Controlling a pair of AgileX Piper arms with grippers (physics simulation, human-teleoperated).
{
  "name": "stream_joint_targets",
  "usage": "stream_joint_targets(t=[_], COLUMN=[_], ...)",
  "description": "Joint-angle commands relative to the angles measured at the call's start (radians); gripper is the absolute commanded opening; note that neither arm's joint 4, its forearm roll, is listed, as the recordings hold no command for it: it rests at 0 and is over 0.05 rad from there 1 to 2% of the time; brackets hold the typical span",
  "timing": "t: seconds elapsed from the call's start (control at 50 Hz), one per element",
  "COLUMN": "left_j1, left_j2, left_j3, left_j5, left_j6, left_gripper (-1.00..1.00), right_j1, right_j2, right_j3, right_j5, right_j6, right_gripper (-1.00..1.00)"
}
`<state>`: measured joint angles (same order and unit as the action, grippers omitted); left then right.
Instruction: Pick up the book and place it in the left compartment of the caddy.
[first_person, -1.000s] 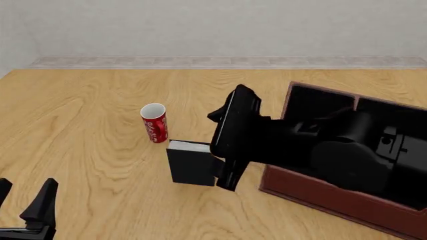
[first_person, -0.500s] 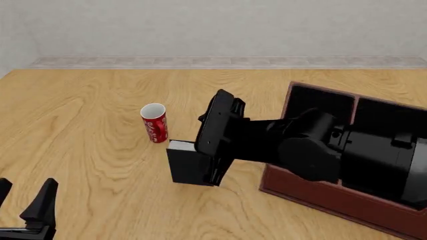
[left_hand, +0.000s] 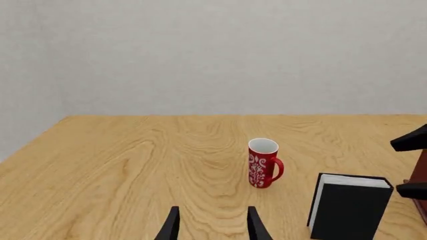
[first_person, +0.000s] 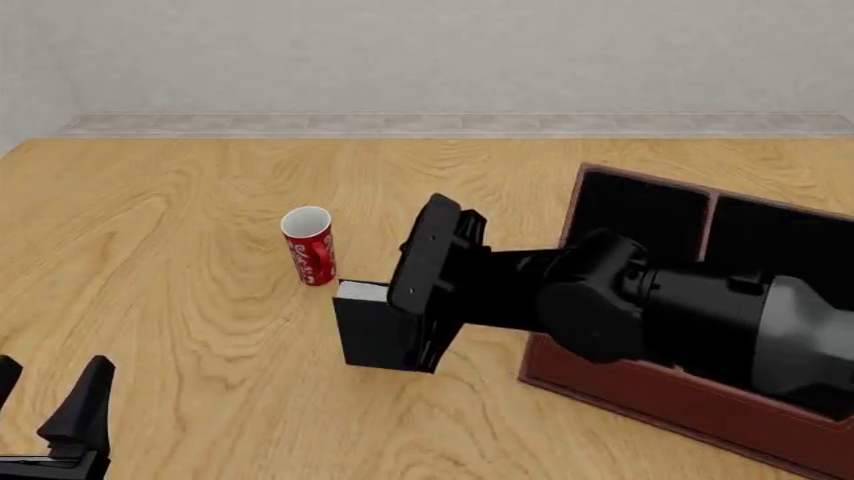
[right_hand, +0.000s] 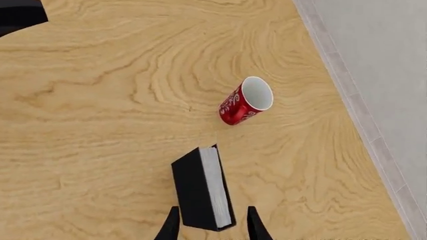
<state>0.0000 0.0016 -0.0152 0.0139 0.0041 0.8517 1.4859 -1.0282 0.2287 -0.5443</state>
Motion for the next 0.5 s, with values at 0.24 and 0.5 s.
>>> stream_joint_targets(t=[0.24,0.5], left_j1=[0.001,0.001], left_j2=[0.002,0.002], left_j3=[0.003,0.003], left_j5=[-0.004,-0.004], left_j6=[-0.001,-0.001], left_gripper=[1.00,1.00], right_j1=[-0.033,-0.030], right_j2=[0.055,0.091], right_j3=[-0.024,-0.024], right_j5=[-0.019,-0.034], right_j6=[-0.012,-0.002], right_gripper=[1.00,1.00])
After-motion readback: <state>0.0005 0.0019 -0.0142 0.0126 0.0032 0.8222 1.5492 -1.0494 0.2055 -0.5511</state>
